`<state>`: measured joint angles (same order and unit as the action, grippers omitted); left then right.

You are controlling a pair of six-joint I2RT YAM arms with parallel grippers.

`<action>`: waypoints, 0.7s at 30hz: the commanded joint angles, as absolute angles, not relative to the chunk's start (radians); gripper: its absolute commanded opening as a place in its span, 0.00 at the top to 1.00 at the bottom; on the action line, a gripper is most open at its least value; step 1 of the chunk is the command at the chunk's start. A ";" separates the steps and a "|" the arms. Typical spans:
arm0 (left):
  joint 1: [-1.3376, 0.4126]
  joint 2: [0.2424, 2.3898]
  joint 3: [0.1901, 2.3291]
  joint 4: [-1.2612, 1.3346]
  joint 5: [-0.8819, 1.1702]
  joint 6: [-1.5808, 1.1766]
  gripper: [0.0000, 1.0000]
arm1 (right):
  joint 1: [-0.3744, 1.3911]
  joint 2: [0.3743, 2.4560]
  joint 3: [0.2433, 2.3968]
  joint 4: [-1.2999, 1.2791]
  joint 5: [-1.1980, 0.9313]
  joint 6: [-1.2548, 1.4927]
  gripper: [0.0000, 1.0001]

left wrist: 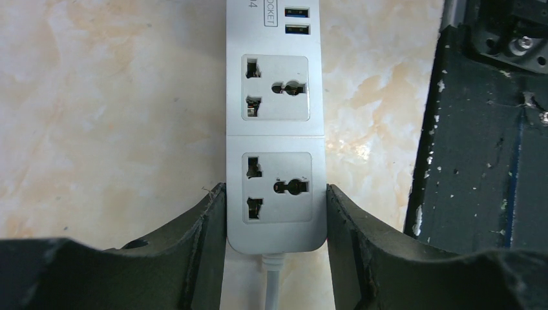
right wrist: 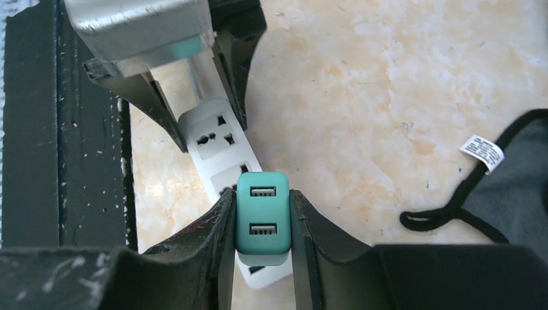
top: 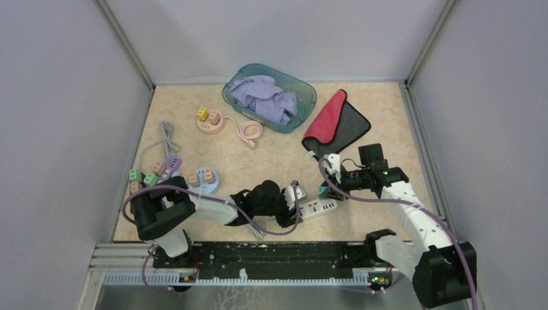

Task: Pull the plug off the socket
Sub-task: Remove the plug from the socket.

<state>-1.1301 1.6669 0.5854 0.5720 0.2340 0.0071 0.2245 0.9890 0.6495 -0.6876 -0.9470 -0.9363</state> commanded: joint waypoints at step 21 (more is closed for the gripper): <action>-1.117 1.365 0.465 0.435 -0.298 -0.300 1.00 | 0.092 0.940 0.663 -0.242 -0.524 -0.273 1.00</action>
<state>-1.1229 1.4456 0.4896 0.4187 -0.1749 -0.2077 0.1020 0.9707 0.6498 -0.3817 -0.6605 -0.4152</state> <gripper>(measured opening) 0.562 0.310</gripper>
